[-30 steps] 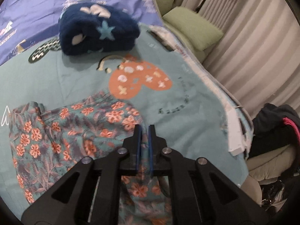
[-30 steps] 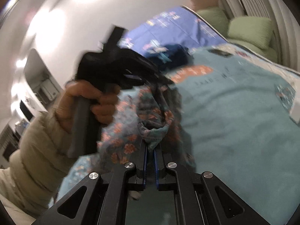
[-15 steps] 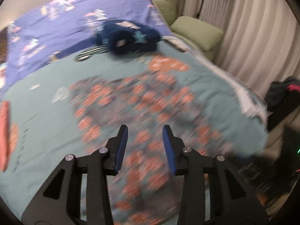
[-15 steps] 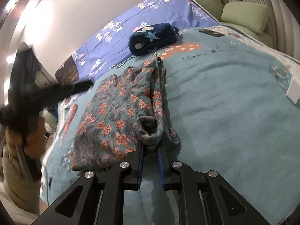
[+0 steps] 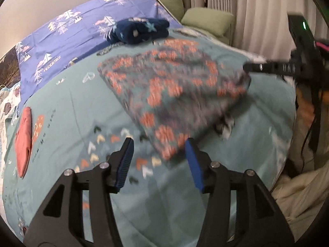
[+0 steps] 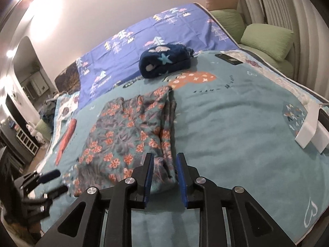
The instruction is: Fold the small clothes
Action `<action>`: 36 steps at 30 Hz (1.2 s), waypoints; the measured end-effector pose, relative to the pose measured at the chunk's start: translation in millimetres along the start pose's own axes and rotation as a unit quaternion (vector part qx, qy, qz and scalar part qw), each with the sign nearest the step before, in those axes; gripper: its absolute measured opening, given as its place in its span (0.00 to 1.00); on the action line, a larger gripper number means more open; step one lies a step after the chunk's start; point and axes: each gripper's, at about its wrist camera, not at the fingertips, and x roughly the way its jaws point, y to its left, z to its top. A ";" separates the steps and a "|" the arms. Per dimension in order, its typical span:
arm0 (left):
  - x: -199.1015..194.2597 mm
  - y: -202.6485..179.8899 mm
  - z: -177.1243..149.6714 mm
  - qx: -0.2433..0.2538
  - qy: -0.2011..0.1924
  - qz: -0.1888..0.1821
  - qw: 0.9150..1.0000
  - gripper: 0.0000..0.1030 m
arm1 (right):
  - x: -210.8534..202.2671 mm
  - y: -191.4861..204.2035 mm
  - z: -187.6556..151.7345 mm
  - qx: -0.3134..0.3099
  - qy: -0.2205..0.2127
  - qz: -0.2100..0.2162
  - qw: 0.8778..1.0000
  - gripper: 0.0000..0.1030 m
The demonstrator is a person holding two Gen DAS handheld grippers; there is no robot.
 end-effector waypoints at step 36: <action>-1.1 9.8 -15.8 -0.043 0.028 -0.032 0.998 0.08 | 23.6 -26.8 5.5 0.048 0.083 0.024 0.995 0.29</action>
